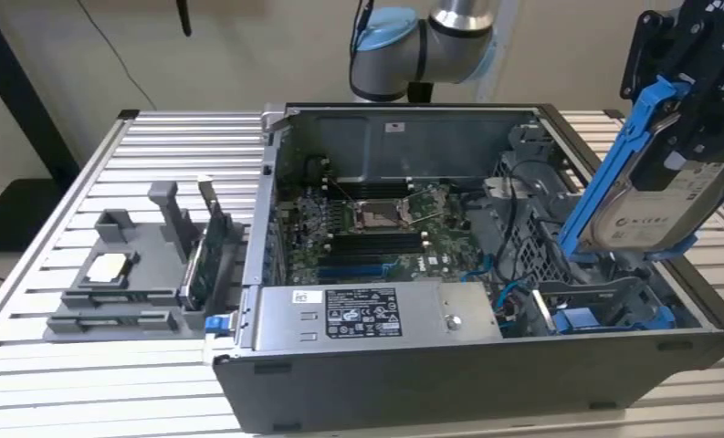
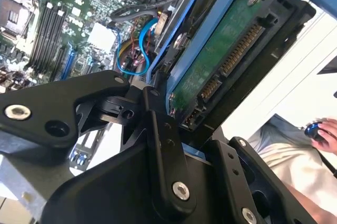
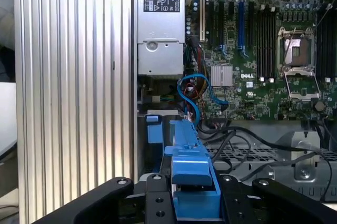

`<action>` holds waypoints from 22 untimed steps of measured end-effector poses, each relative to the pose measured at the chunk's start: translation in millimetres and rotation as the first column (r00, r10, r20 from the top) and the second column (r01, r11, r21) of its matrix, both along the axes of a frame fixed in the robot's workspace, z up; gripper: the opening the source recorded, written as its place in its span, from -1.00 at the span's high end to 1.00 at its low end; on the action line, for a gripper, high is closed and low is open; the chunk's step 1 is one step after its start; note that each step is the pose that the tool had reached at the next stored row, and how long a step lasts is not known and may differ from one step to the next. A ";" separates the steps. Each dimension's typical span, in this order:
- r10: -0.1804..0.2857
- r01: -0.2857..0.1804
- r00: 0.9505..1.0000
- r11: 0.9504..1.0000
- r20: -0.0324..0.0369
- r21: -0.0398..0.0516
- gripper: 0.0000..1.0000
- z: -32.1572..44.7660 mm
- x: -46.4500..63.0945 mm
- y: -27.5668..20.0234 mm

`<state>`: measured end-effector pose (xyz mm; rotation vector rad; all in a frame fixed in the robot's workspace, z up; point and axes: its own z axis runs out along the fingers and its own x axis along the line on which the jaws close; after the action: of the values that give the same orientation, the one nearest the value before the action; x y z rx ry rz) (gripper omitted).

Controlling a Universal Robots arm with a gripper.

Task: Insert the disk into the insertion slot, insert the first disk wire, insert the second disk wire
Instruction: 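Insert the disk into the insertion slot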

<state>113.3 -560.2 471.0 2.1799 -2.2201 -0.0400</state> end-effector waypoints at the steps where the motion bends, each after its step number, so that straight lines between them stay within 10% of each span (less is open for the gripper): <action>1: 0.000 0.000 1.000 1.000 0.000 0.000 0.35 -0.4 0.0 0.0; 22: 0.000 0.000 1.000 1.000 0.000 0.000 0.35 -8.0 0.3 0.0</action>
<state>113.7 -560.2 462.9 2.1800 -2.2200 -0.0400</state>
